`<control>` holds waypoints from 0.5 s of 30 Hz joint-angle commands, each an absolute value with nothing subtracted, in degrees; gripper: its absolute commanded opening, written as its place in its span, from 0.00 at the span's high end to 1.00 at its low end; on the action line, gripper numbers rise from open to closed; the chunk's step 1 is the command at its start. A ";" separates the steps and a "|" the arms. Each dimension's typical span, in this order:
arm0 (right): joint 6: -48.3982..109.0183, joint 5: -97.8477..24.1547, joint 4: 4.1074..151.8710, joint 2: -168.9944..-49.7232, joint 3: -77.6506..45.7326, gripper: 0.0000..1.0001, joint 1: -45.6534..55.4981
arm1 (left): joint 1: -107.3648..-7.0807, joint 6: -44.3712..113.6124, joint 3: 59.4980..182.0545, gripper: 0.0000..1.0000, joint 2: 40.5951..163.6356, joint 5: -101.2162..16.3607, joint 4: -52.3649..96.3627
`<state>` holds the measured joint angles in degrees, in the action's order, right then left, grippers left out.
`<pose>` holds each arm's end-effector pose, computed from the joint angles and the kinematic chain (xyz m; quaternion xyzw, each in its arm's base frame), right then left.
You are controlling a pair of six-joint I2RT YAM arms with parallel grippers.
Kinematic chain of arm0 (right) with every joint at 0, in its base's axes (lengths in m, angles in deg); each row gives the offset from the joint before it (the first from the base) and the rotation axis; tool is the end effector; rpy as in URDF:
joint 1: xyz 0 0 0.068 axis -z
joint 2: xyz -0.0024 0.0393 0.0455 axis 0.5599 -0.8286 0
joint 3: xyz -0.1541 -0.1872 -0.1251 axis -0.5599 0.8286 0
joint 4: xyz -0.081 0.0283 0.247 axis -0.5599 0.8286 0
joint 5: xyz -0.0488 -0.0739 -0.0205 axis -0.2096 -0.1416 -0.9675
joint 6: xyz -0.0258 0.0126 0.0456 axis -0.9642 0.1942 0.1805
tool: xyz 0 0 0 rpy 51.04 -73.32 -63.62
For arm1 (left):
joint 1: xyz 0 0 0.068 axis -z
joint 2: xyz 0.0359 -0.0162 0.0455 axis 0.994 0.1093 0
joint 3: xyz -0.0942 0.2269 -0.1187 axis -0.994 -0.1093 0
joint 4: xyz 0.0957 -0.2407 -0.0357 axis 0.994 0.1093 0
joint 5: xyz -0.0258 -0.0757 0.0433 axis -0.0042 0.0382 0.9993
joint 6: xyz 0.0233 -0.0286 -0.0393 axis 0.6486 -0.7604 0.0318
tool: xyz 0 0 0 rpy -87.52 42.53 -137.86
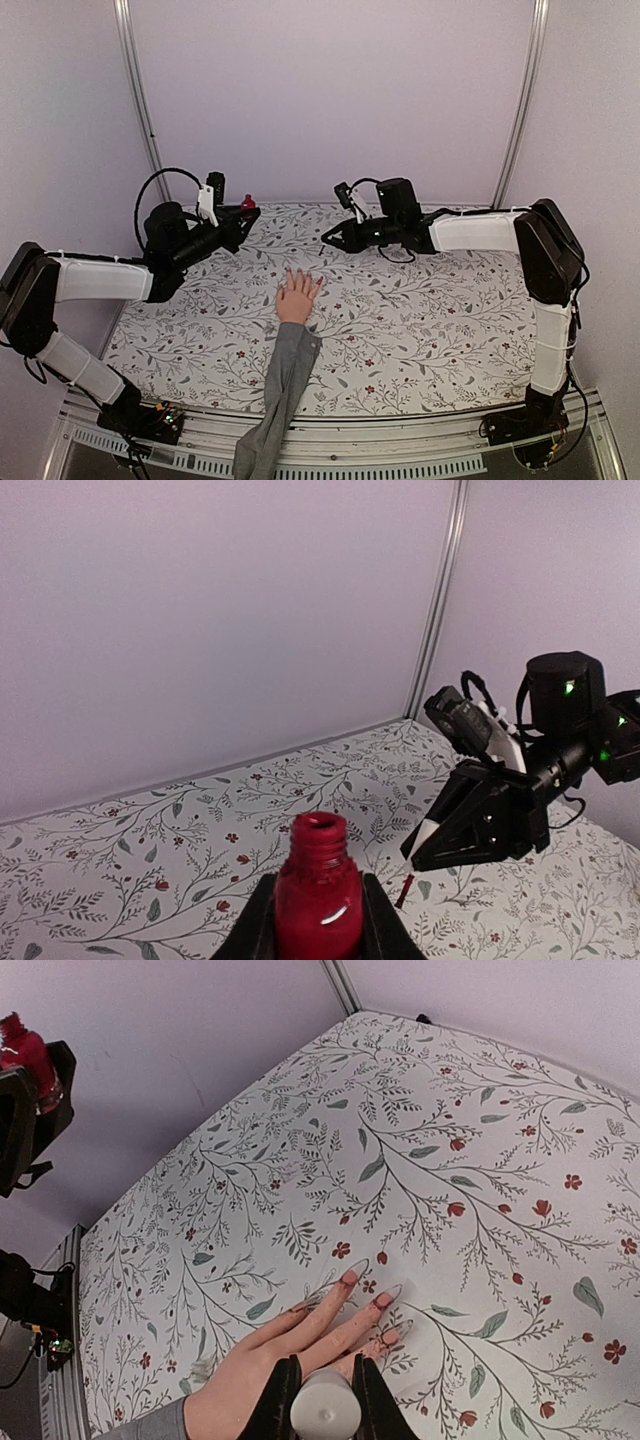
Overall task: Paint the nails
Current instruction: Paint the nail polish on the nail.
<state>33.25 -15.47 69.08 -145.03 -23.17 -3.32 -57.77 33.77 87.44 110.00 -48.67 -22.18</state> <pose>0.3635 0.2992 0.2171 -0.3251 0.7637 0.4005 0.3882 0.2789 -0.1457 0.2504 0.1713 0.6747 -0.3172 0.6440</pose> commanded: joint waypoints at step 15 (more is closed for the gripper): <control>26.14 -29.26 85.95 -149.55 -27.39 1.00 -7.29 | -58.43 34.01 87.67 1.00 110.08 -48.50 -23.33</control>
